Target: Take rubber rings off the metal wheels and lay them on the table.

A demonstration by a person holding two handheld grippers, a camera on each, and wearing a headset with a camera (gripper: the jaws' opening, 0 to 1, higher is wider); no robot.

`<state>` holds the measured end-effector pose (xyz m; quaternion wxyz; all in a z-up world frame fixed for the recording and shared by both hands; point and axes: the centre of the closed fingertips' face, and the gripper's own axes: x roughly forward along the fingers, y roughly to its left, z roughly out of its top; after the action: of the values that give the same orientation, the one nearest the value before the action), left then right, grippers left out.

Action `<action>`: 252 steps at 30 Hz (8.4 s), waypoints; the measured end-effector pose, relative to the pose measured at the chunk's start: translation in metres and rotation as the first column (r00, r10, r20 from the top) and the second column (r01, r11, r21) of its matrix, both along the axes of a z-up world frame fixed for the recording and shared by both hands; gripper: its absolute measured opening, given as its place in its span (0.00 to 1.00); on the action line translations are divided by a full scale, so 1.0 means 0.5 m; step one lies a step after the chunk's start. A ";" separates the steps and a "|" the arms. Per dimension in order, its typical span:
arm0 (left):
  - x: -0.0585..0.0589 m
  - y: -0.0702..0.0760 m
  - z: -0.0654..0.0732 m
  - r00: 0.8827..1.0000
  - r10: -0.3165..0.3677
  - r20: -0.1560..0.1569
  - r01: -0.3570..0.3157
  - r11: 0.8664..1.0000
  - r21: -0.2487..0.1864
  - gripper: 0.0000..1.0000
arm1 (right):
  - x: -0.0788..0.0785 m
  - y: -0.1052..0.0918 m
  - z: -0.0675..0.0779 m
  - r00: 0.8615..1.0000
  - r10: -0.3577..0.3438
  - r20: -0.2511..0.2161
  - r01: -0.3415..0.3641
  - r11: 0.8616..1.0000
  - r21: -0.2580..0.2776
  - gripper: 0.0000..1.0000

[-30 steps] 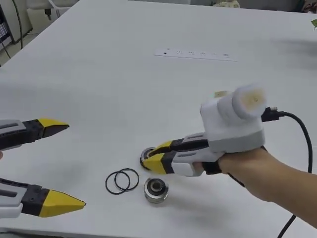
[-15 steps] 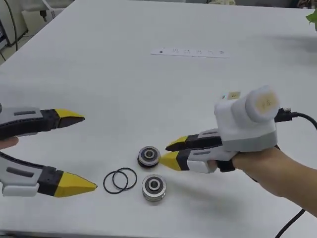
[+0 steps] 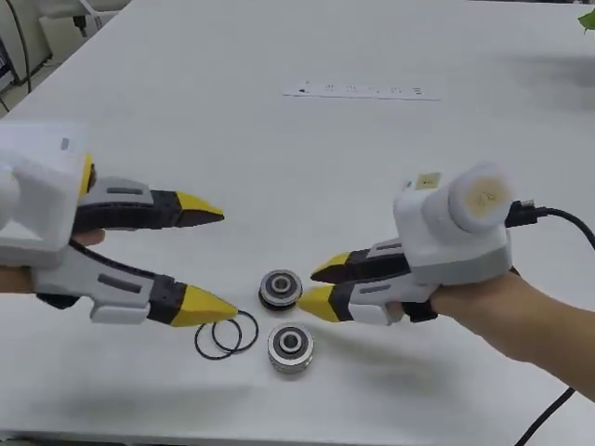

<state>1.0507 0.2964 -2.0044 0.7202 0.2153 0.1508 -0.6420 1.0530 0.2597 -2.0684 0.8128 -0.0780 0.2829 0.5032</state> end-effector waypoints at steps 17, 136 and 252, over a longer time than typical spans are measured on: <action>0.023 -0.055 -0.079 0.999 -0.023 -0.028 0.024 0.998 0.052 0.26 | 0.003 0.010 -0.007 1.000 0.025 0.006 -0.025 1.000 0.000 0.21; 0.026 0.043 0.014 0.998 0.067 -0.009 -0.067 0.997 -0.044 0.55 | -0.002 0.043 0.055 0.959 -0.111 -0.262 0.166 0.966 0.198 0.00; 0.012 -0.075 -0.113 0.996 0.015 -0.092 -0.007 0.996 0.088 0.08 | -0.003 0.001 -0.022 0.999 0.048 0.015 -0.047 0.997 -0.056 0.16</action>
<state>1.0567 0.2588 -2.0611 0.7059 0.2161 0.2132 -0.6400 1.0516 0.2604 -2.0792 0.8006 -0.1114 0.2879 0.5135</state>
